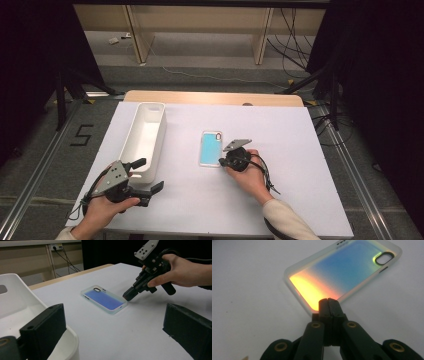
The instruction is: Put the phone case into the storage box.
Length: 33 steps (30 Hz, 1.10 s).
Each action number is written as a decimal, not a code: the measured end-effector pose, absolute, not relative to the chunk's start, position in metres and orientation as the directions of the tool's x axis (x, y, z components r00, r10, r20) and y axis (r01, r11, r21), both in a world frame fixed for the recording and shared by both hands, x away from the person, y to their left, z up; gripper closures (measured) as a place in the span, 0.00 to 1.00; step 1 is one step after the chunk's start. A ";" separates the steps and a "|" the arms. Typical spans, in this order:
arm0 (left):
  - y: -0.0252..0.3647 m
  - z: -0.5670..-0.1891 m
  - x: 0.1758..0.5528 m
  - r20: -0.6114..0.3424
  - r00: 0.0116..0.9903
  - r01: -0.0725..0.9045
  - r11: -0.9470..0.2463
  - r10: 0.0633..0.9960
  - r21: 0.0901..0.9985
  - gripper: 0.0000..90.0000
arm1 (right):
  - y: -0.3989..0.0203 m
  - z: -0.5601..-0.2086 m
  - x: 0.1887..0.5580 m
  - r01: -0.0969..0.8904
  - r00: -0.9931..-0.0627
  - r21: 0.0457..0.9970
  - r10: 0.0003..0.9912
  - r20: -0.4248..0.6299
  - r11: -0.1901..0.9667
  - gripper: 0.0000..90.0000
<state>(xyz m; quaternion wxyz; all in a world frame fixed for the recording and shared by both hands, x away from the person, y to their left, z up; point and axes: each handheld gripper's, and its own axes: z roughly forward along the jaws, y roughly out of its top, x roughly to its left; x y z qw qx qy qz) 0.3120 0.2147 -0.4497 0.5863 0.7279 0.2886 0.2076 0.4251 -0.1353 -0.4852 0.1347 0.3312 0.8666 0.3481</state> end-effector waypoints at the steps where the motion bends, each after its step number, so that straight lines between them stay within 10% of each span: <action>1: 0.215 -0.450 0.312 -0.032 0.748 0.173 -0.147 0.663 0.974 0.04 | -0.136 -0.483 0.425 0.482 -0.748 0.685 0.664 -0.003 0.546 1.00; 18: 0.216 -0.449 0.311 -0.035 0.747 0.176 -0.147 0.664 0.973 0.05 | -0.156 -0.442 0.408 0.418 -0.743 0.784 0.670 0.004 0.459 0.30; 33: 0.216 -0.449 0.311 -0.028 0.745 0.173 -0.152 0.667 0.973 0.04 | -0.178 -0.404 0.372 0.339 -0.755 0.871 0.655 0.028 0.354 0.24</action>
